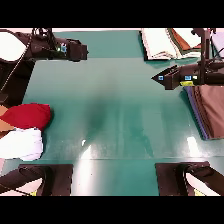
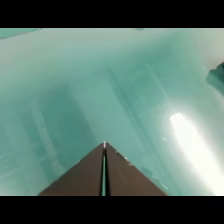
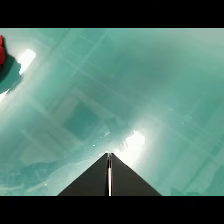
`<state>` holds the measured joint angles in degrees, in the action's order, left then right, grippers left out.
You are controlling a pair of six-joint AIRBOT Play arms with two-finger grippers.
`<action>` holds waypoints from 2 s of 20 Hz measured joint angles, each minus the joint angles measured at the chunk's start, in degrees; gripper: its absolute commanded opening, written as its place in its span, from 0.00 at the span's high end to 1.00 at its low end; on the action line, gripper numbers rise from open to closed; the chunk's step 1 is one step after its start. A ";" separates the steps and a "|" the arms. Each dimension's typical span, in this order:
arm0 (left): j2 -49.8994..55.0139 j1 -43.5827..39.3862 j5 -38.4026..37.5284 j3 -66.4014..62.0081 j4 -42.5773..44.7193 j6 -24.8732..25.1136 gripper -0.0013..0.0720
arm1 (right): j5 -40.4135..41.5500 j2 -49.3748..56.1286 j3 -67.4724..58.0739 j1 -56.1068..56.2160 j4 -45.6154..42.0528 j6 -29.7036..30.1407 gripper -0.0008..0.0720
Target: Fold the shirts.
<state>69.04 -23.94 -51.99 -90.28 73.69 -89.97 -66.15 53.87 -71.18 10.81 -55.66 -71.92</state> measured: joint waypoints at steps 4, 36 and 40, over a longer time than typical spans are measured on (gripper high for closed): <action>0.00 0.00 0.13 0.00 0.02 0.00 0.95 | 0.02 0.00 0.00 0.00 0.02 0.00 0.96; -14.05 33.59 -4.74 43.34 19.87 1.51 0.07 | -1.05 0.00 0.00 0.00 0.15 -0.07 0.96; -14.12 34.49 -0.24 47.60 20.28 0.59 0.61 | -0.90 0.00 0.00 0.00 0.15 -0.07 0.96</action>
<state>54.92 10.55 -52.23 -42.68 93.97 -89.38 -67.05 53.87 -71.18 10.81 -55.51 -71.99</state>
